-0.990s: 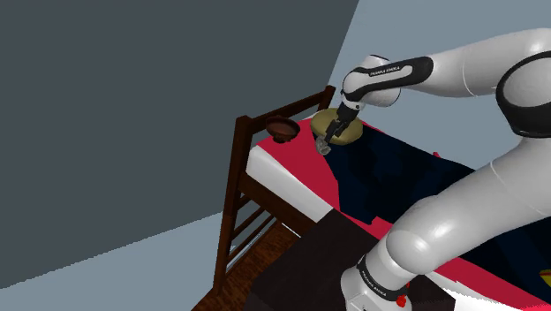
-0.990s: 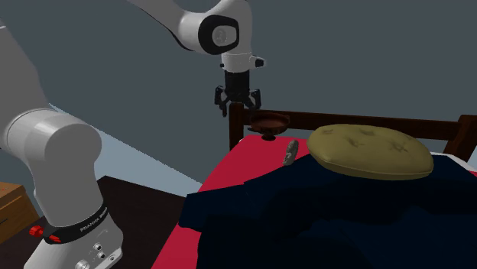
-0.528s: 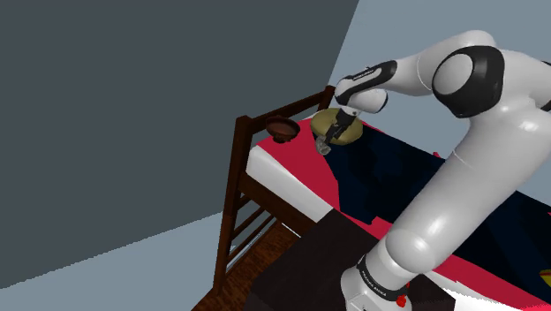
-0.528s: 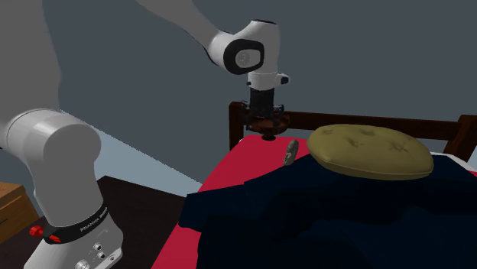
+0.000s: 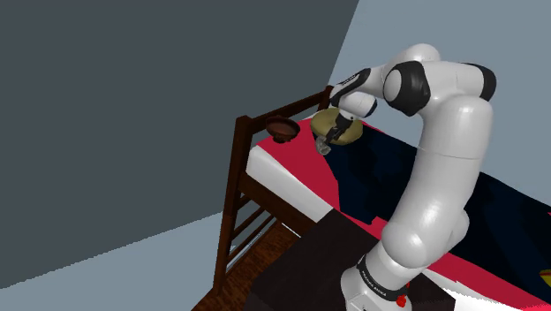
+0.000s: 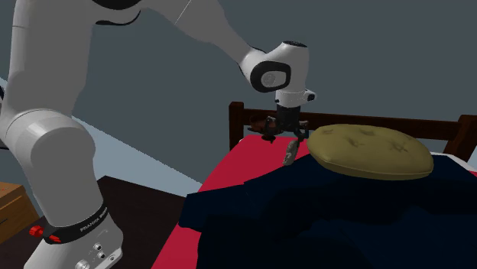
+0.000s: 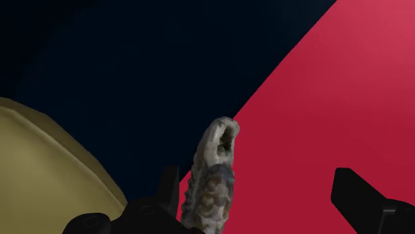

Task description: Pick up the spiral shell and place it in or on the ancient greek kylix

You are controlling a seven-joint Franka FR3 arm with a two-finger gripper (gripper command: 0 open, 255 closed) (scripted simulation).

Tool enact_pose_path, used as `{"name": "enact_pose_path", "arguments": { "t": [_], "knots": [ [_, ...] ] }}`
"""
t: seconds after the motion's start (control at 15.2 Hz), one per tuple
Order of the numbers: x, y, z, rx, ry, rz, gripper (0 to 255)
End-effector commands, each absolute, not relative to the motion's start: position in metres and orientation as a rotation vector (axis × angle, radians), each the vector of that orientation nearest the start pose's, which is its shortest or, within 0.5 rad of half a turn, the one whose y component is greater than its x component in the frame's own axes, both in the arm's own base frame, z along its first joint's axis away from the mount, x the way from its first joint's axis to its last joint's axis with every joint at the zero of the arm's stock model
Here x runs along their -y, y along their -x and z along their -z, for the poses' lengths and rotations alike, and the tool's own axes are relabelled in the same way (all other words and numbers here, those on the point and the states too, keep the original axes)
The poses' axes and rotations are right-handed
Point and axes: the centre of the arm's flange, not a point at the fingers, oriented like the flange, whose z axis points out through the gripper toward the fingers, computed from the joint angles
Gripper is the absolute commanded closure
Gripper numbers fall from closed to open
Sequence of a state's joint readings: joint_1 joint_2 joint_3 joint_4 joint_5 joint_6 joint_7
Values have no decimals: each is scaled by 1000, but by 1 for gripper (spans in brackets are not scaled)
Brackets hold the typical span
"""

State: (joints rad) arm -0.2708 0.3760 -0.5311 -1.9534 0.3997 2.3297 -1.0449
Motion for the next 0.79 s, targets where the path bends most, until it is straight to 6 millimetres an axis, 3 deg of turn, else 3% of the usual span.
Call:
{"name": "enact_pose_path", "arguments": {
  "t": [0.0,0.46,0.73],
  "knots": [
    [446,-455,-304,18,3123,213,0],
    [446,-460,-267,18,3123,213,0],
    [446,-461,-264,18,3123,213,0]
  ]
}}
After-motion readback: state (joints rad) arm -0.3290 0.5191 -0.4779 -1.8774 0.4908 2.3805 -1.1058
